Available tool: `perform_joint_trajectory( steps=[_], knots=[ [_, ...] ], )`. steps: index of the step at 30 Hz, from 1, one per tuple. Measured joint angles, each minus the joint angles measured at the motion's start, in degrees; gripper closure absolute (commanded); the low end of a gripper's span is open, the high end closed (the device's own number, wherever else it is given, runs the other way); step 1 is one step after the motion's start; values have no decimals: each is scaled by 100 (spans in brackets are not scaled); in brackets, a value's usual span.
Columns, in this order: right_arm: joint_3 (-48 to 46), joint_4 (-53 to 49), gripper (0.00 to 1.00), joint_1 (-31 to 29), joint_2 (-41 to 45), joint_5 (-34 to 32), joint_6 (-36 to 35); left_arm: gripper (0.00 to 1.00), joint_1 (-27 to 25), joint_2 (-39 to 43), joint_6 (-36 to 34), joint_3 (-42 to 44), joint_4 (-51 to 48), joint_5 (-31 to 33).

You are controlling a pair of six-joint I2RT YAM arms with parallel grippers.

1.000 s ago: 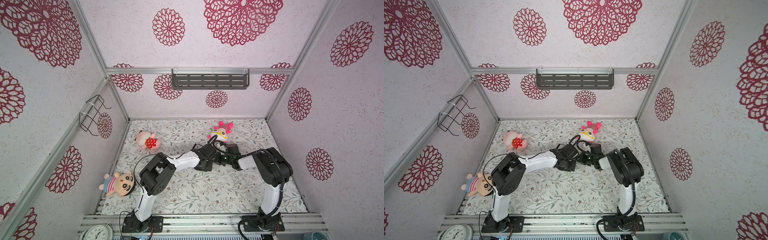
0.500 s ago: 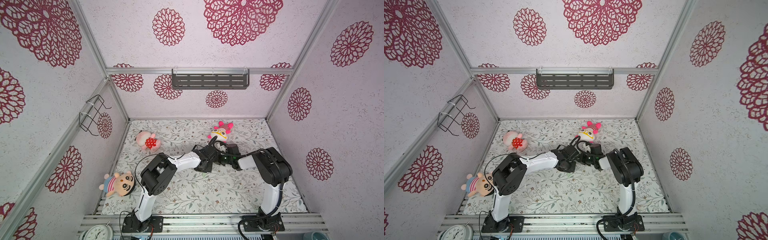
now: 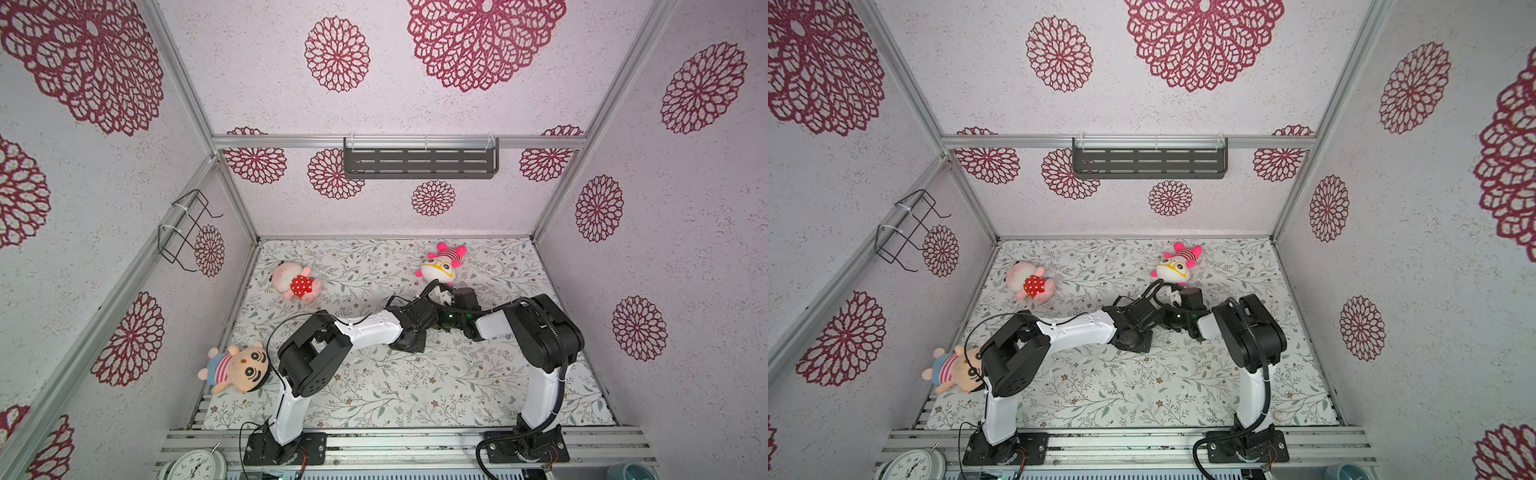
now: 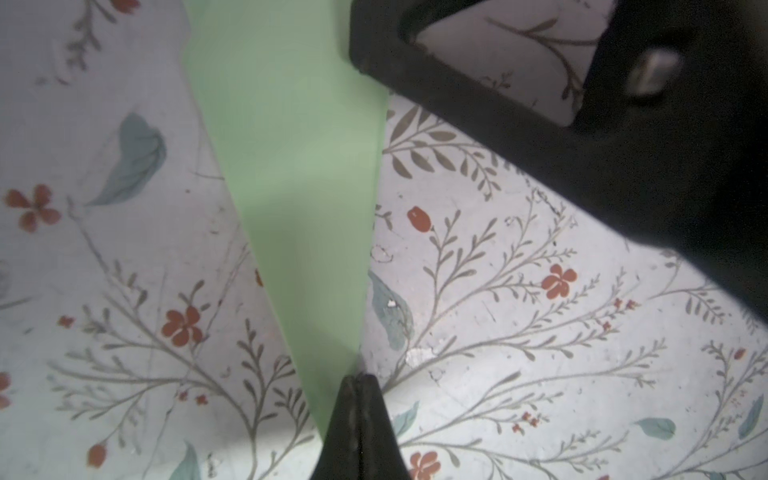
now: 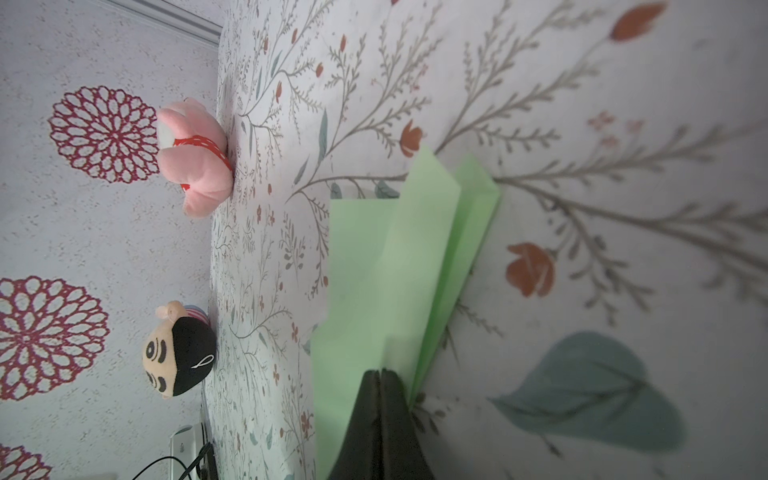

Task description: Fold a paper plane with a square sheet of paper (pick it up from the middle)

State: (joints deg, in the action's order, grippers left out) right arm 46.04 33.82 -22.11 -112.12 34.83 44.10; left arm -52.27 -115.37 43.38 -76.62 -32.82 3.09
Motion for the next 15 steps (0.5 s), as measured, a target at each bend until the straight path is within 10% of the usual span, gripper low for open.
perform_joint_trajectory(
  steps=[15],
  knots=[
    [0, 101, 95, 0, -39, -4, 59, 95, -61, 380, 92, 83, -262, 28]
  ],
)
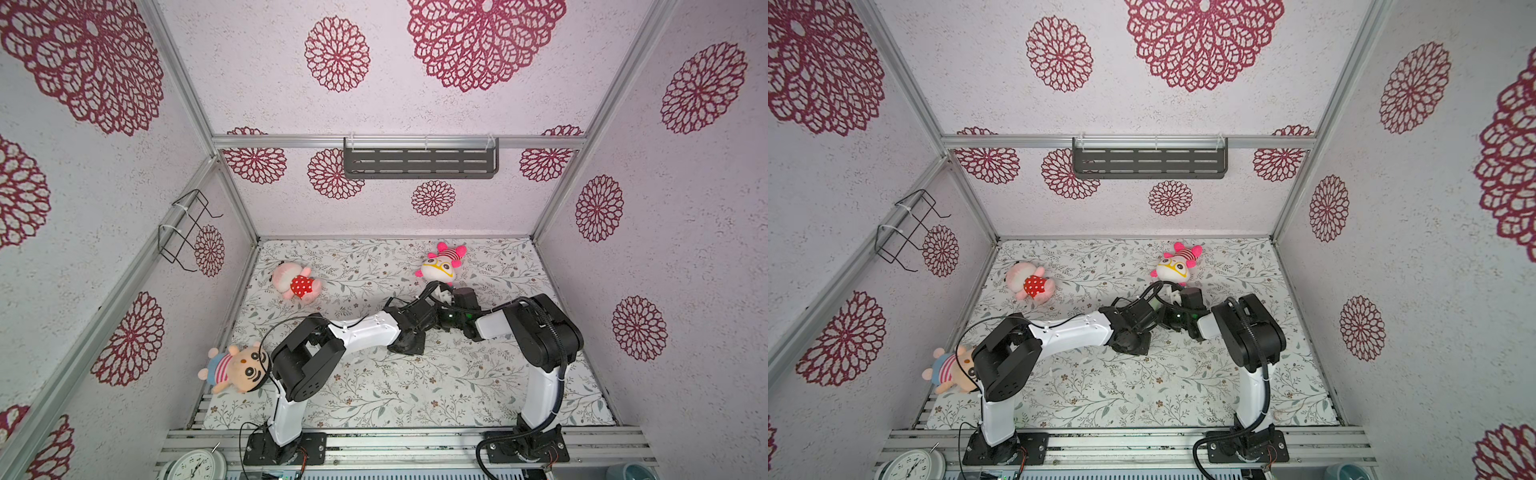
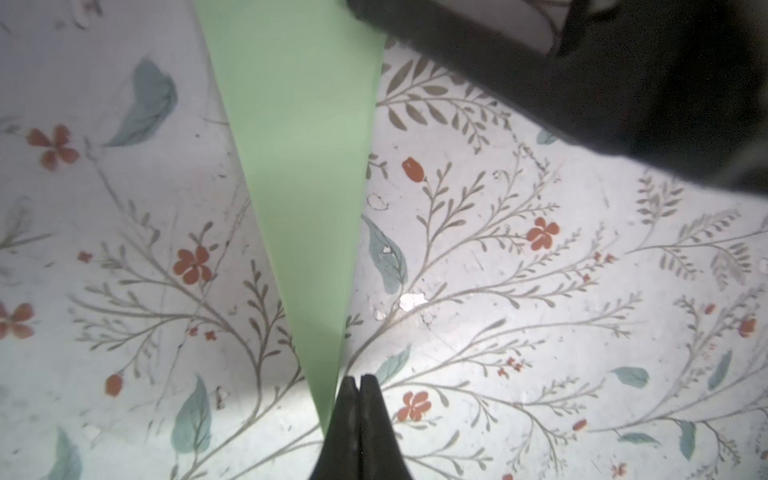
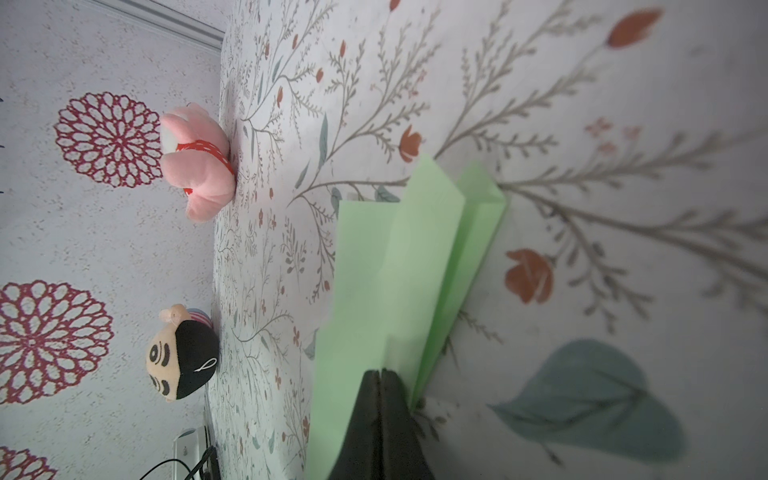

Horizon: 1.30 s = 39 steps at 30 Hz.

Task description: Fold a paper plane with a square sheet of paper (pick it up from the middle)

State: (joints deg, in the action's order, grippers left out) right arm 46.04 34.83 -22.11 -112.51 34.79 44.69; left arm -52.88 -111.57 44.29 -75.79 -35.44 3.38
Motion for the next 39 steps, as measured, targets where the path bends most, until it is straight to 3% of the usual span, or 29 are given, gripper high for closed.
perform_joint_trajectory(
  steps=[13, 39],
  knots=[
    [-31, 79, 94, 0, -7, 0, 20, 94, 127, -372, -144, -485, -118, 177],
    [-33, 131, 95, 4, -33, 13, 70, 99, 63, -481, 26, -304, -280, 177]
  ],
)
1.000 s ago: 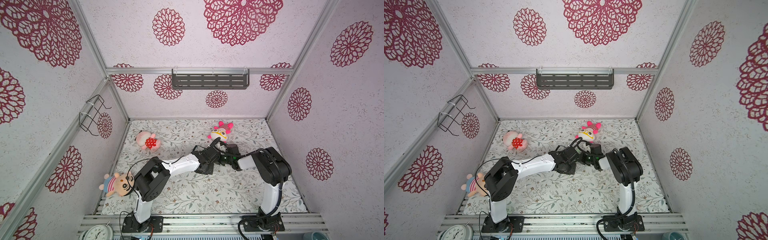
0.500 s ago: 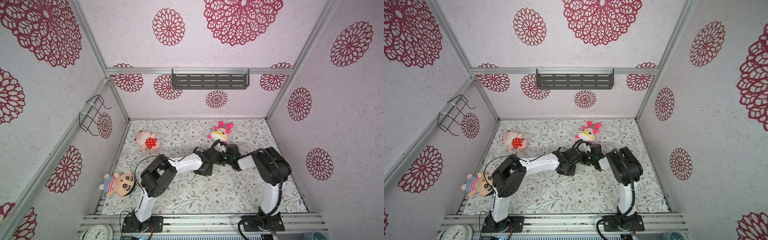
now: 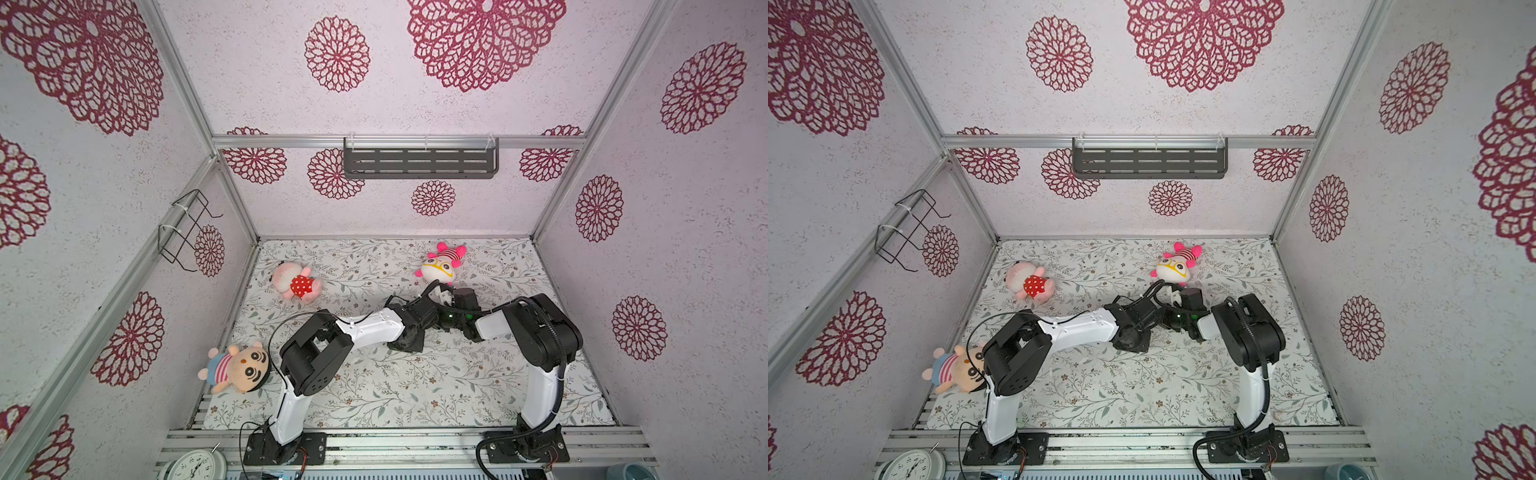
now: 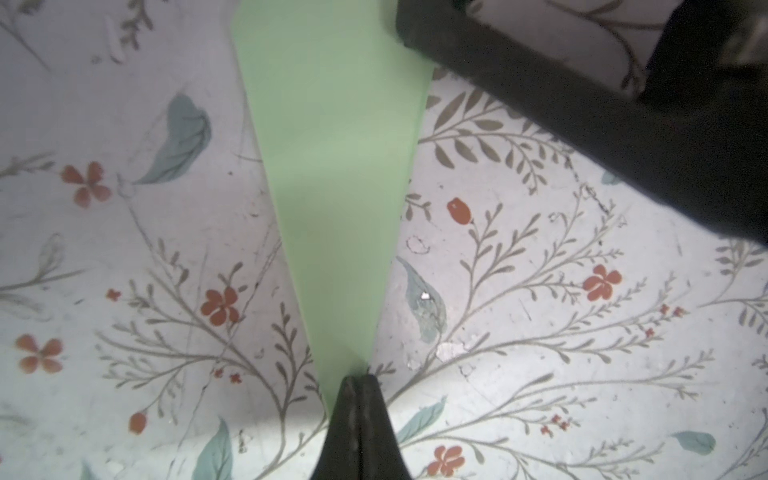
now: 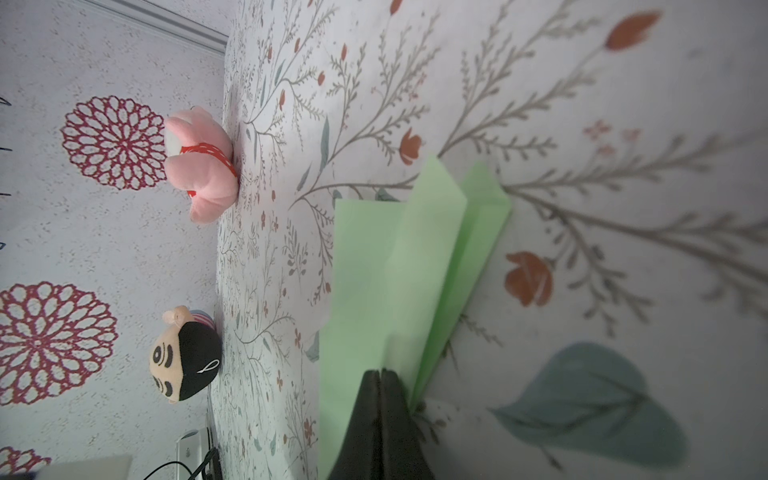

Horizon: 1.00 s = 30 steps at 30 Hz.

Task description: Fold a paper plane with a square sheet of paper (pick it up from the middle)

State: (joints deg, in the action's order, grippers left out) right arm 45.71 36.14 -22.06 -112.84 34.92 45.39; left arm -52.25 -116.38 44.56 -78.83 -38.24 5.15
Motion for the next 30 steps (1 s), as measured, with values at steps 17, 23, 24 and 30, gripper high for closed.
perform_joint_trajectory(
  steps=[17, 23, 24, 30],
  knots=[
    [0, 13, 95, 0, -9, 9, 35, 100, -76, 164, 160, 221, -46, 13],
    [0, 13, 95, 0, -9, 9, 35, 100, -103, 323, 160, 426, -35, -149],
    [0, 13, 95, 0, -9, 9, 35, 100, -105, 372, 160, 476, -55, -199],
    [39, -57, 93, 0, -4, 28, 15, 93, -57, 831, 144, 745, -208, -330]
  ],
)
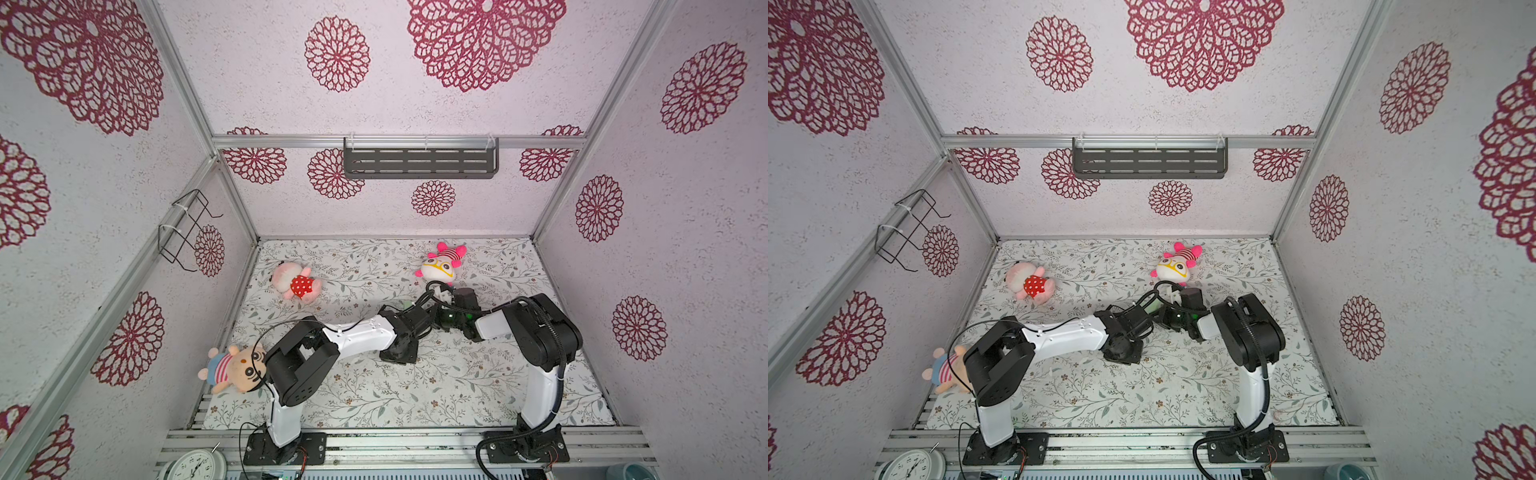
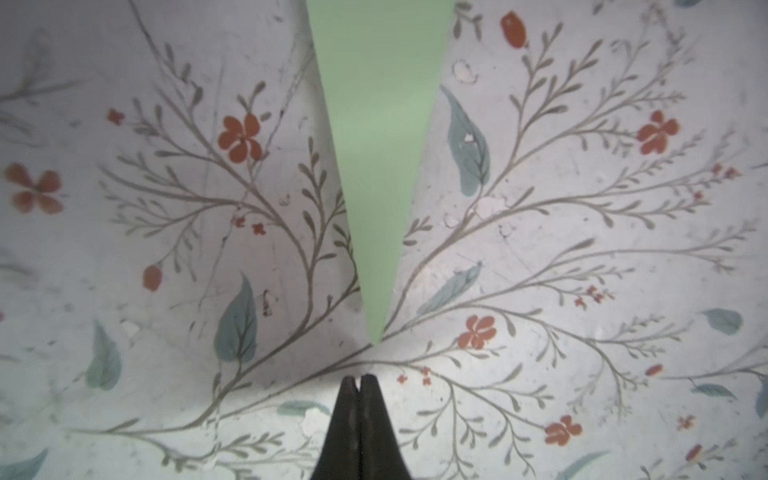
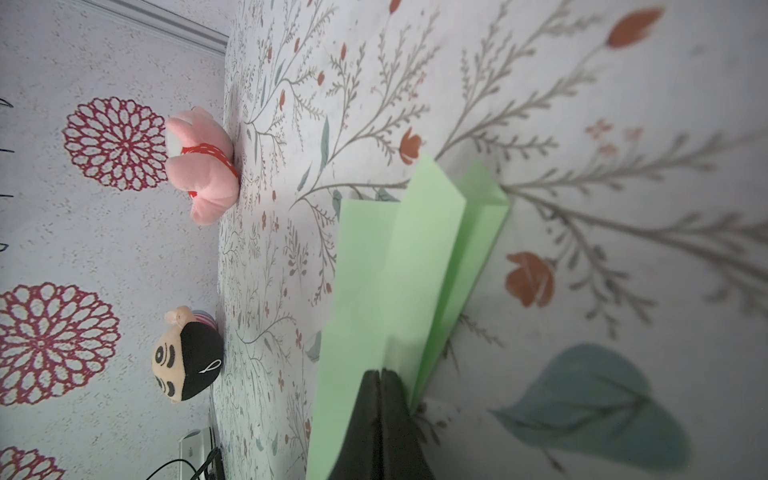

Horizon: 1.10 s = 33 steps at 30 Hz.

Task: Fold a paper plane with a square sheet of paper (pick it up from the middle)
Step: 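Release the plane with both grippers and lift them away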

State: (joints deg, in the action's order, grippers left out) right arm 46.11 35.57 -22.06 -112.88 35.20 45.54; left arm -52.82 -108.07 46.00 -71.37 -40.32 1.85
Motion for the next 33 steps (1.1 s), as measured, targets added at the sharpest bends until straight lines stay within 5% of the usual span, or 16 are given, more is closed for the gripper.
perform_joint_trajectory(
  steps=[5, 15, 23, 33],
  knots=[
    [243, -678, 88, -2, 184, -90, -225, 62, 304, 883, -42, 83, 61, 352],
    [852, -2684, 45, -133, 1635, -1150, -1178, 6, 1469, 2439, -46, 916, 468, 1827],
    [1567, -4509, 33, -1043, 1954, -3191, -1248, 3, 2083, 3193, -210, 1696, 896, 2072],
    [2586, -5521, 48, -2065, 1021, -4763, -713, 3, 2516, 3860, -448, 2253, 1158, 2017]
  ],
)
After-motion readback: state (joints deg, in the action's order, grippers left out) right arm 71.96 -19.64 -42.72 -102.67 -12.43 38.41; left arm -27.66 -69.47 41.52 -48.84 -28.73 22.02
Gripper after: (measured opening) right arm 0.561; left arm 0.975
